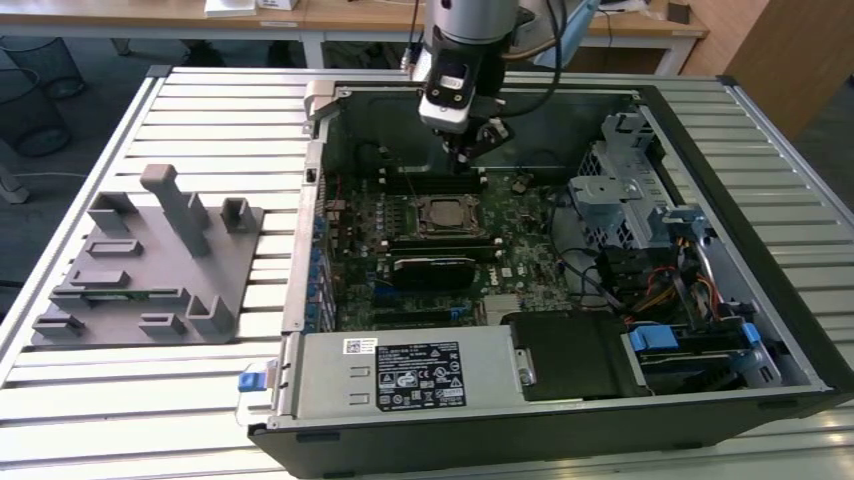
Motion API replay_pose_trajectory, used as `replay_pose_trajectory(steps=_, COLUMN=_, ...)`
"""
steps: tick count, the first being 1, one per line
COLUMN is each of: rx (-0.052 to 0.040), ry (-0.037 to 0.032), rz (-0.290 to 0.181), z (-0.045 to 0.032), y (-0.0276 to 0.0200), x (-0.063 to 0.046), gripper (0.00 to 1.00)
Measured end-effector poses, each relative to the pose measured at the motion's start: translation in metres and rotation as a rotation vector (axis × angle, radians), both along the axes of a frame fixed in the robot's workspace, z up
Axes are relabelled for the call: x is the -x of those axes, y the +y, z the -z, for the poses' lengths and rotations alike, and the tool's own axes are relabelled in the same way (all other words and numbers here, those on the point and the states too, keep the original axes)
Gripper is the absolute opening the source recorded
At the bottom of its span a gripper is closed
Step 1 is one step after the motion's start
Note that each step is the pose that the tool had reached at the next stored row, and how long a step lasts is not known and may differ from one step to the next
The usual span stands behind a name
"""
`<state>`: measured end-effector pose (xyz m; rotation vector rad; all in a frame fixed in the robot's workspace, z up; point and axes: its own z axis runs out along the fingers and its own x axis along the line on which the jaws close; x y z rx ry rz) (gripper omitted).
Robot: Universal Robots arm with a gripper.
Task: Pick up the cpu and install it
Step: 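Install the first cpu locking lever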
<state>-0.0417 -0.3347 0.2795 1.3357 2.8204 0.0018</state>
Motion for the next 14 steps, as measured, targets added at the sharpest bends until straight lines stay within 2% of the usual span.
replay_pose_trajectory(steps=14, rx=0.0002, ry=0.0001, rz=-0.255, z=0.0038, y=0.0, x=0.0, gripper=0.11)
